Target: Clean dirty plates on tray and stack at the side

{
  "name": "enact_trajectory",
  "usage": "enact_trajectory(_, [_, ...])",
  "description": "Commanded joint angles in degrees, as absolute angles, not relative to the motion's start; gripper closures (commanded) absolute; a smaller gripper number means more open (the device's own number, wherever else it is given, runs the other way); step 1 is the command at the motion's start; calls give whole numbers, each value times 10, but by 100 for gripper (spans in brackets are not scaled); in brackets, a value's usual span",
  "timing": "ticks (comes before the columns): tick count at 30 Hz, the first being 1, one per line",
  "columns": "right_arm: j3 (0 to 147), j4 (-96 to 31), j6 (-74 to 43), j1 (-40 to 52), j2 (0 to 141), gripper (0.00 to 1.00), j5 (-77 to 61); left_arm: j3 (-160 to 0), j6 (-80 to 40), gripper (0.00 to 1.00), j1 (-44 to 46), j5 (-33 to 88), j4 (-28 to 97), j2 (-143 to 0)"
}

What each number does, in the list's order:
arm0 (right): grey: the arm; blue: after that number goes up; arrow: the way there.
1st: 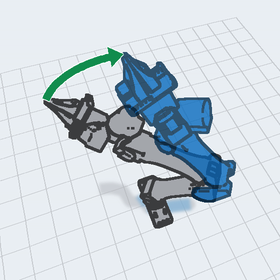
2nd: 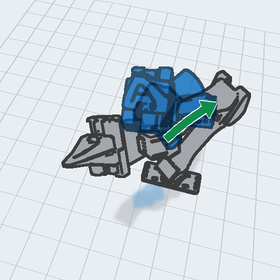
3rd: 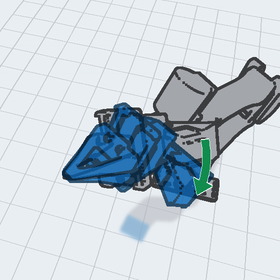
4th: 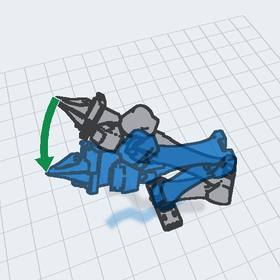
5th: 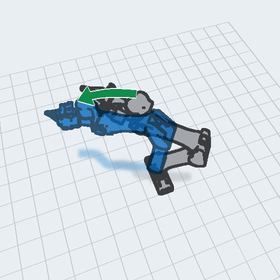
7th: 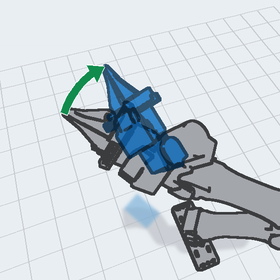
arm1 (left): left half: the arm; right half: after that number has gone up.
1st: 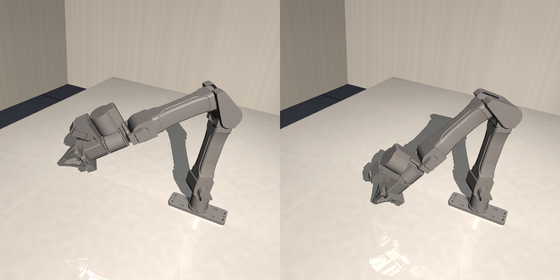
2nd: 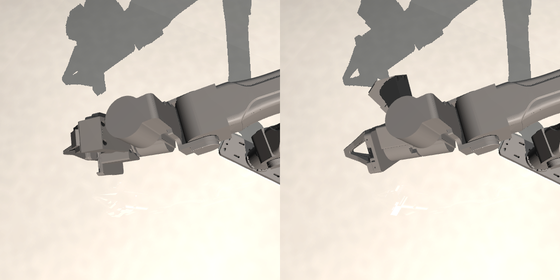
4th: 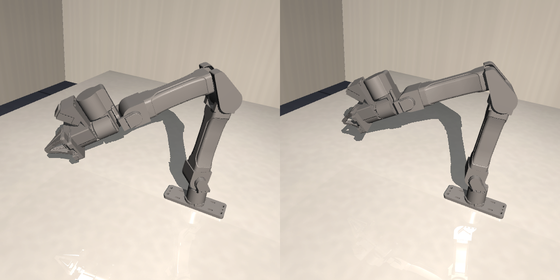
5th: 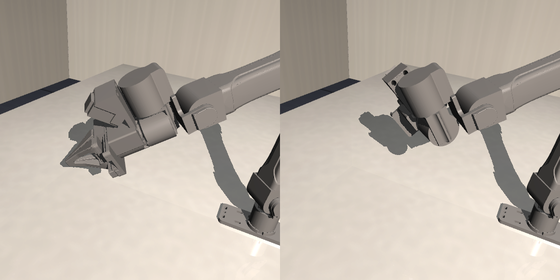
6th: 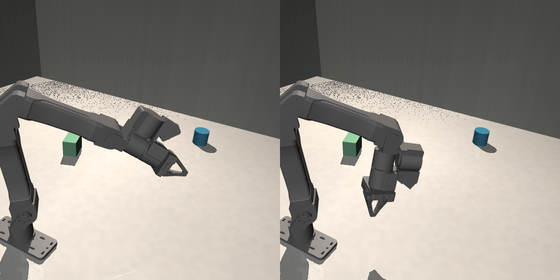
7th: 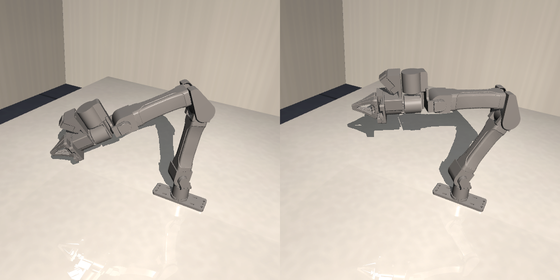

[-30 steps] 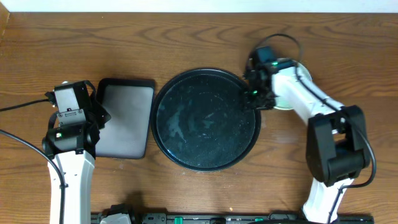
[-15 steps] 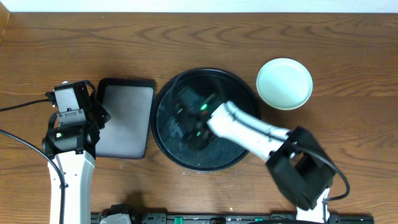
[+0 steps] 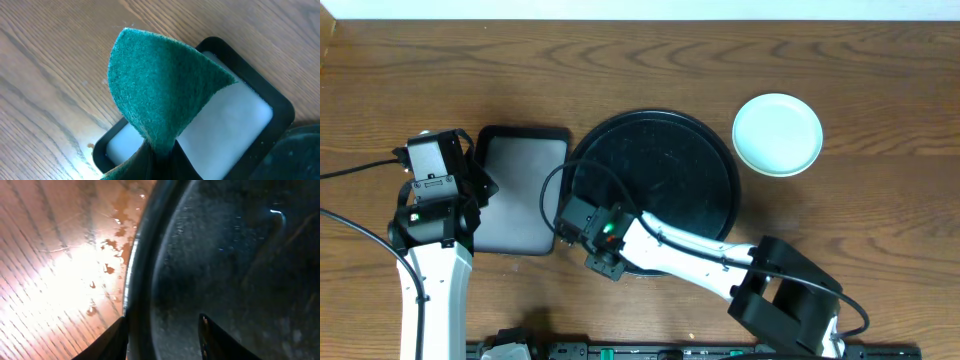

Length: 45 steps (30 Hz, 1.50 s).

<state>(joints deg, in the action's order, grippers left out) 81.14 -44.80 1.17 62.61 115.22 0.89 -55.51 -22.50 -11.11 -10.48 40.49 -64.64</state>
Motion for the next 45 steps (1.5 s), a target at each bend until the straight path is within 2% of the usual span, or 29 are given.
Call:
enact_trajectory(1, [802,-442,-17,640,1135,58,10,-555,-228,92,-113,-110,404,-643])
enact_trajectory(9, [801,-442,-36,648,1135,70,10,-555,-228,92,-113,-110,404,-643])
enact_trajectory(36, [778,-432,-44,669,1136,66,20,-555,-228,92,-113,-110,404,-643])
enact_trajectory(40, [775,-421,-44,668,1136,75,19,-555,-228,92,-113,-110,404,-643])
enact_trajectory(45, [775,-418,-44,669,1136,81,19,-555,-228,92,-113,-110,404,-643])
